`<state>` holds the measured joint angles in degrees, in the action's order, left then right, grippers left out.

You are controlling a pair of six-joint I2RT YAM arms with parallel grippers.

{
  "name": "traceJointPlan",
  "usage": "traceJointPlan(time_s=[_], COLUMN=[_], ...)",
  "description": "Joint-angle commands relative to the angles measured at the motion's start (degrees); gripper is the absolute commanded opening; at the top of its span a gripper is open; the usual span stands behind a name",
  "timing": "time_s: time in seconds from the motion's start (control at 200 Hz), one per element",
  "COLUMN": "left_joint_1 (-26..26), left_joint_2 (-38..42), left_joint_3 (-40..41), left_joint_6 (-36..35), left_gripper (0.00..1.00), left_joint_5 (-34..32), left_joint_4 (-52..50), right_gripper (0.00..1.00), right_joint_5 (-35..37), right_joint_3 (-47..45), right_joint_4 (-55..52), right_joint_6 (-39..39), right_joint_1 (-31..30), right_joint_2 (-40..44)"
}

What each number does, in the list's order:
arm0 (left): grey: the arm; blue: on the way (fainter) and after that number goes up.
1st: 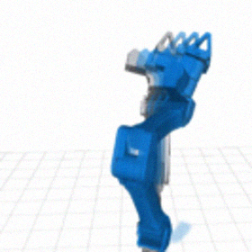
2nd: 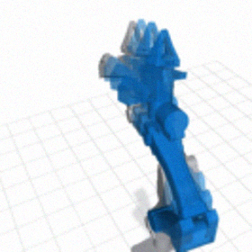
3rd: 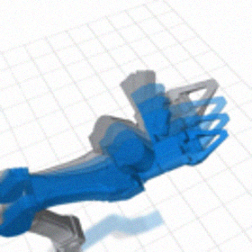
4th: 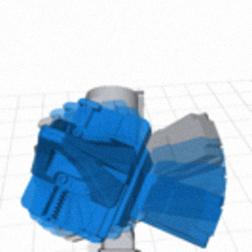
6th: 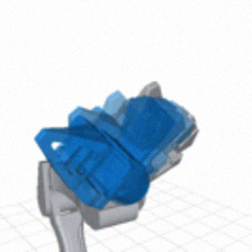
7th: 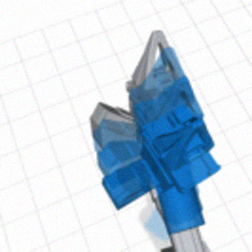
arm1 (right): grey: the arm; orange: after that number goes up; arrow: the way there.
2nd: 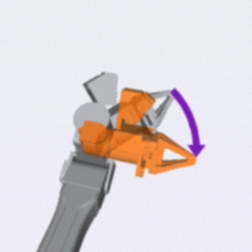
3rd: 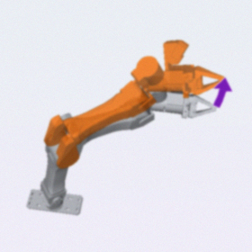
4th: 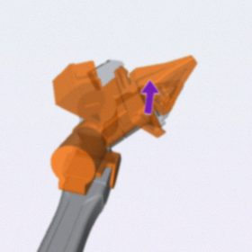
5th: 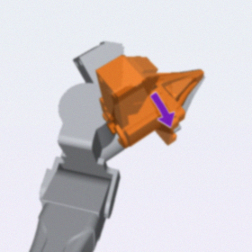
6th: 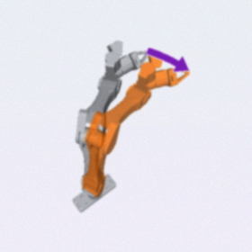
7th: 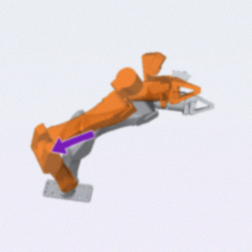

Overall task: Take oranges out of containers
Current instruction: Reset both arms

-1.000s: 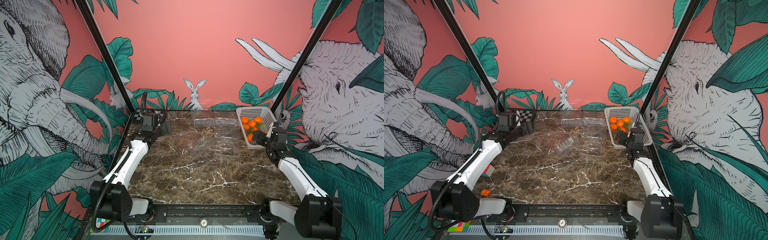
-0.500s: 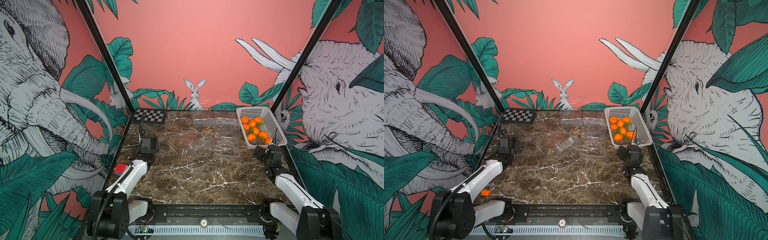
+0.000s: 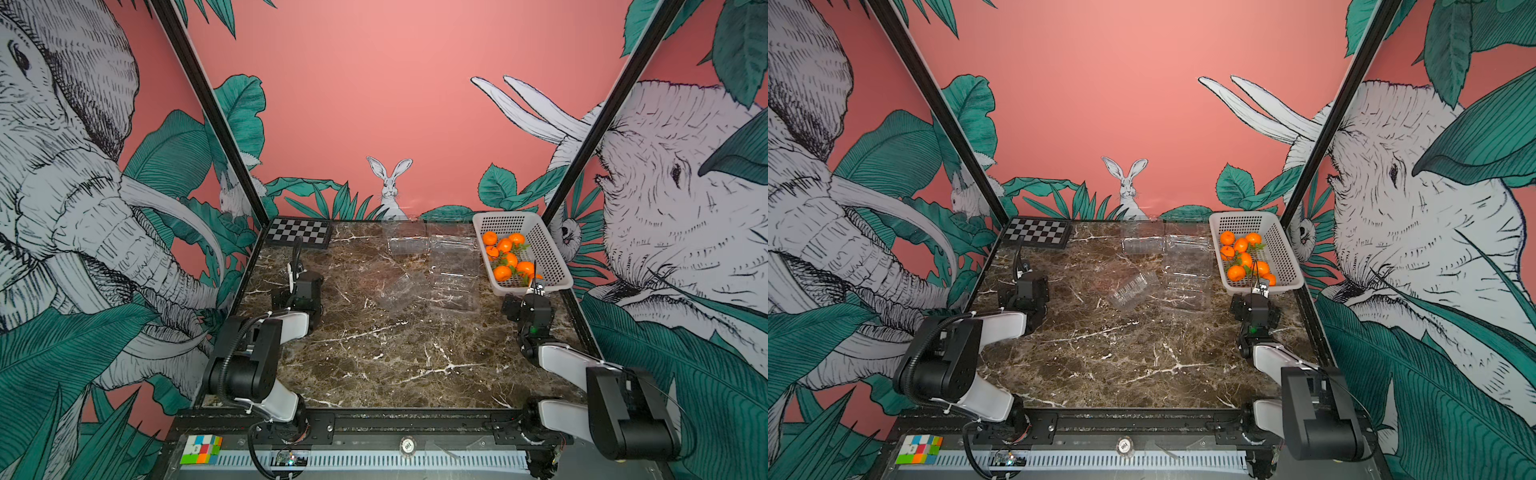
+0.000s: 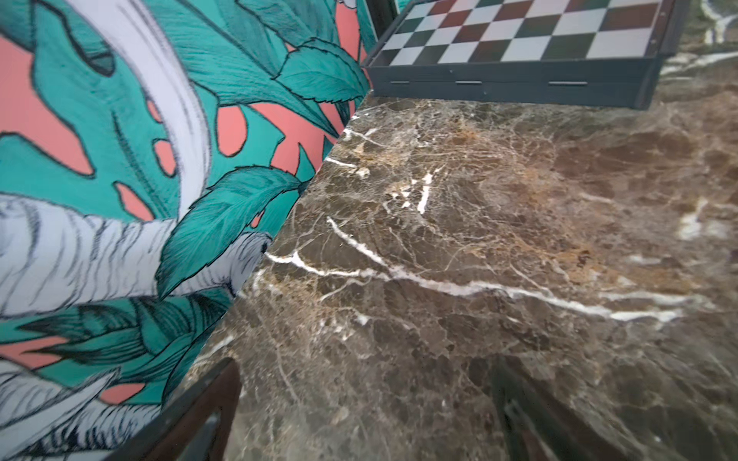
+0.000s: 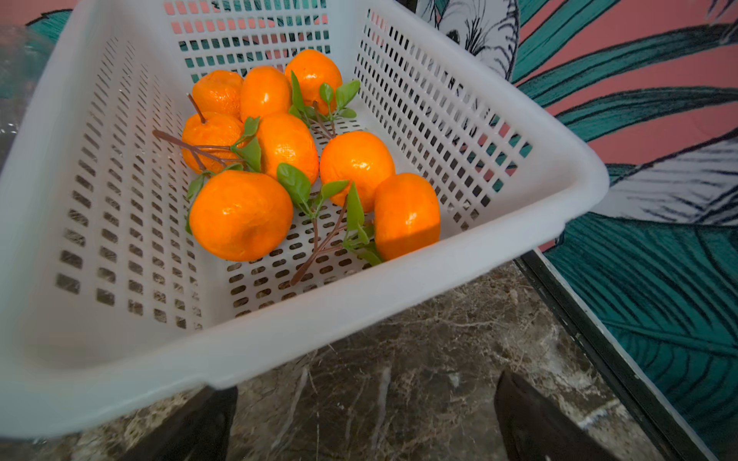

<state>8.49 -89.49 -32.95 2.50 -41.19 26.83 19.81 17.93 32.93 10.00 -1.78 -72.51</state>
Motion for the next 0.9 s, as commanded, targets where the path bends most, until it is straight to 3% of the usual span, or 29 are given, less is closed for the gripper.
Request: traceJointPlan(time_s=[0.0,0.155,0.33,0.605,0.785,0.895], left_joint_1=[0.25,0.29,0.3,0.3,0.39,0.39], left_joint_2=[1.12,3.19,4.77,4.94,6.34,5.94], left_joint_3=[-0.43,3.59,7.33,8.11,15.7,14.69], left_joint_6=[-2.3,-3.22,-3.53,-3.91,-6.24,-6.57], left_gripper=[0.99,0.99,0.99,0.99,0.99,0.99], left_joint_5=[0.76,2.49,3.79,4.6,10.31,10.9], left_joint_4=[4.83,10.37,15.73,16.91,30.38,28.47], right_gripper=[0.98,0.99,0.99,0.99,0.99,0.99], right_joint_5=[2.93,4.19,3.77,3.91,3.82,3.83], right_joint_3=[1.79,2.0,-3.03,-2.16,-1.5,-2.0], right_joint_4=[7.09,7.72,23.52,22.25,21.15,21.99], right_joint_6=[-1.61,-2.26,-3.79,-3.72,-3.71,-3.6], right_joint_1=[-0.25,-0.32,-0.33,-0.5,-0.5,-0.5], right_joint_2=[-1.9,-2.99,-8.21,-8.57,-8.77,-8.76])
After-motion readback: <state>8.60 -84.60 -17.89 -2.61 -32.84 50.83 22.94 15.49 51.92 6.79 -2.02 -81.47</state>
